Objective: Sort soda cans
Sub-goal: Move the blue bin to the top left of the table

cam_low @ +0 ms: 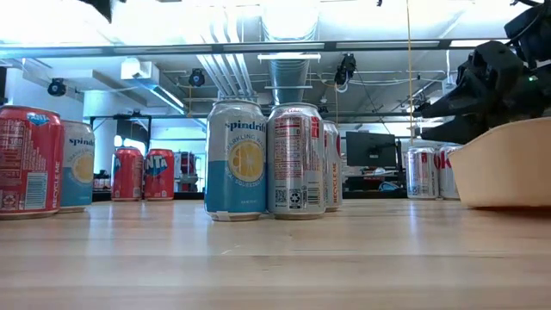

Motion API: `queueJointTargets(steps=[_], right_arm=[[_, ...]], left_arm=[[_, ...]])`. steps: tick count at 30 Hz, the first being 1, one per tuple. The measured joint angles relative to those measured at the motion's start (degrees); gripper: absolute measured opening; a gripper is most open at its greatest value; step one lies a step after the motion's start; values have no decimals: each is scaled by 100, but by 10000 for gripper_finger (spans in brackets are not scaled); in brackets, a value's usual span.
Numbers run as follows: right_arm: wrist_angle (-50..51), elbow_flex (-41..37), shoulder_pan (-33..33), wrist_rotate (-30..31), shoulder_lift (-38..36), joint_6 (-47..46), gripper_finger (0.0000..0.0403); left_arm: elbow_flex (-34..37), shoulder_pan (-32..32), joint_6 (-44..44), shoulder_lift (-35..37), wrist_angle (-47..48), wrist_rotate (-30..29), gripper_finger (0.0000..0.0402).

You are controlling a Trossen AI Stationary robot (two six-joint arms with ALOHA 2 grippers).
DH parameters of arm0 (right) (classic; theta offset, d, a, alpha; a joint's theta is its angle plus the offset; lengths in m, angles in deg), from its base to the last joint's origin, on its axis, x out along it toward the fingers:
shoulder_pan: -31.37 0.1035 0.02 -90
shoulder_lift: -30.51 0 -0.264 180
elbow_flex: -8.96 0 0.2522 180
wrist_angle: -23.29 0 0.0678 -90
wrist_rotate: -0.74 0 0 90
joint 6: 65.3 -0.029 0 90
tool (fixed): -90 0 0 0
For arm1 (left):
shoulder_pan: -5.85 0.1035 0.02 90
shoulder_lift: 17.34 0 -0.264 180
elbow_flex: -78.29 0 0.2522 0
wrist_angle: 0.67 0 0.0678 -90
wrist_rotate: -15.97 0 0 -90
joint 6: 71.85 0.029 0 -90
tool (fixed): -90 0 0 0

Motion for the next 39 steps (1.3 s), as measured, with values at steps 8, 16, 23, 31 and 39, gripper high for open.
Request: queueJointTargets(steps=[8,16,23,31,39], right_arm=[[-215,269,2,-18,10,896,309],[760,1279,1,2,209,1489,303],[1420,2089,14,-4,523,1724,290],[1458,2460,55,-36,833,1884,293],[1462,2492,175,-47,913,1899,297]], left_arm=[[144,-2068,-1800,-192,110,-310,246],[142,-2653,-2608,-803,-312,-130,266],[150,-2684,-3780,-1485,-537,1059,286],[265,-2708,-5708,-1822,-1026,1871,286],[1491,-2716,-6569,-1795,-2370,1764,278]])
